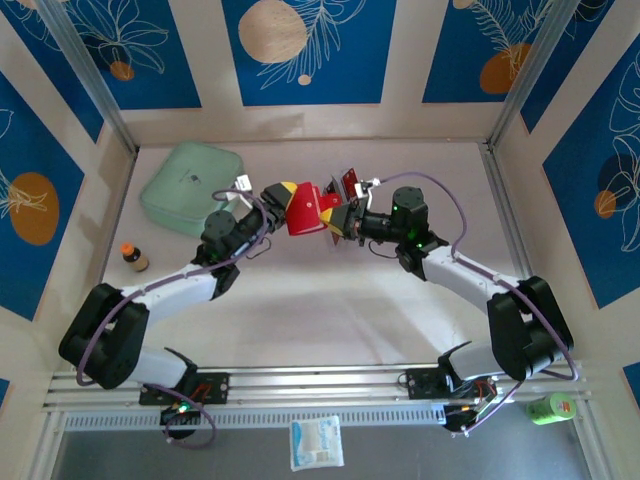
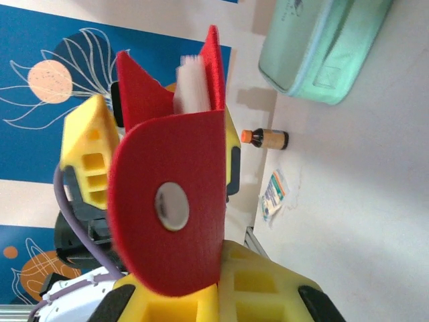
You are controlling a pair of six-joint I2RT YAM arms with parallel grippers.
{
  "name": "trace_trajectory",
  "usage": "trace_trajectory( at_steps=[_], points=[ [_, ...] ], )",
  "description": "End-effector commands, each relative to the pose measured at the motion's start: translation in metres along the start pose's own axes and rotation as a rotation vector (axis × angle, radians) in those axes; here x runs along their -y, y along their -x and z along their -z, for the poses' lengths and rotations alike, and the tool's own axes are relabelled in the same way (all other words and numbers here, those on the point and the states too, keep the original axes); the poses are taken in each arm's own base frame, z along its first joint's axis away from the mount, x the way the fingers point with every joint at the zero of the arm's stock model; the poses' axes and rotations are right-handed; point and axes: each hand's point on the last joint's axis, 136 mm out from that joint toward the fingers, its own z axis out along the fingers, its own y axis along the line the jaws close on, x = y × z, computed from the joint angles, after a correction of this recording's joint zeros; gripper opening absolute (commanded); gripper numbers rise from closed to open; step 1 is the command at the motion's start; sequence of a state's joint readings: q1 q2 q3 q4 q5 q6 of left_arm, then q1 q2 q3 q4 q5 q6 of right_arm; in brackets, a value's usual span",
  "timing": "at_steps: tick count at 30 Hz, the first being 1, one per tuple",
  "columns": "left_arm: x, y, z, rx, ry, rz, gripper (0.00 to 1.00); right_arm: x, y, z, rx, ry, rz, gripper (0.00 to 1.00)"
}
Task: Put the credit cards into the card holder
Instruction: Open the card holder at the bottom-center of the table.
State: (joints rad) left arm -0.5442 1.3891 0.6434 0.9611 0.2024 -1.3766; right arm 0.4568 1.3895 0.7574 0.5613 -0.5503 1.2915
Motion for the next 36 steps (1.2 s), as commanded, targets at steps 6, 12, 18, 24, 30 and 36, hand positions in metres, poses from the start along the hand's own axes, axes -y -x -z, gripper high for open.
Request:
trace_trajectory(
  at_steps=[6,12,18,24,30,36],
  points=[
    [-0.011,-0.006,0.019,-0.040,0.114,-0.150,0.96,0.008,-0.006,0.014,0.021,-0.018,0.010,0.00],
    [-0.013,-0.005,0.032,-0.159,0.341,-0.385,1.00,0.021,-0.014,0.017,0.014,-0.054,-0.002,0.00],
    [-0.022,-0.012,0.038,-0.361,0.579,-0.585,1.00,0.032,-0.025,0.018,0.009,-0.104,0.011,0.00],
    [-0.032,-0.020,0.034,-0.480,0.724,-0.725,1.00,0.044,-0.032,0.015,0.001,-0.142,0.008,0.00],
    [-0.035,-0.032,0.024,-0.543,0.769,-0.809,1.00,0.048,-0.034,0.012,-0.006,-0.155,0.006,0.00],
    [-0.042,-0.049,0.013,-0.603,0.788,-0.860,1.00,0.051,-0.036,0.012,-0.007,-0.164,0.002,0.00]
  ],
)
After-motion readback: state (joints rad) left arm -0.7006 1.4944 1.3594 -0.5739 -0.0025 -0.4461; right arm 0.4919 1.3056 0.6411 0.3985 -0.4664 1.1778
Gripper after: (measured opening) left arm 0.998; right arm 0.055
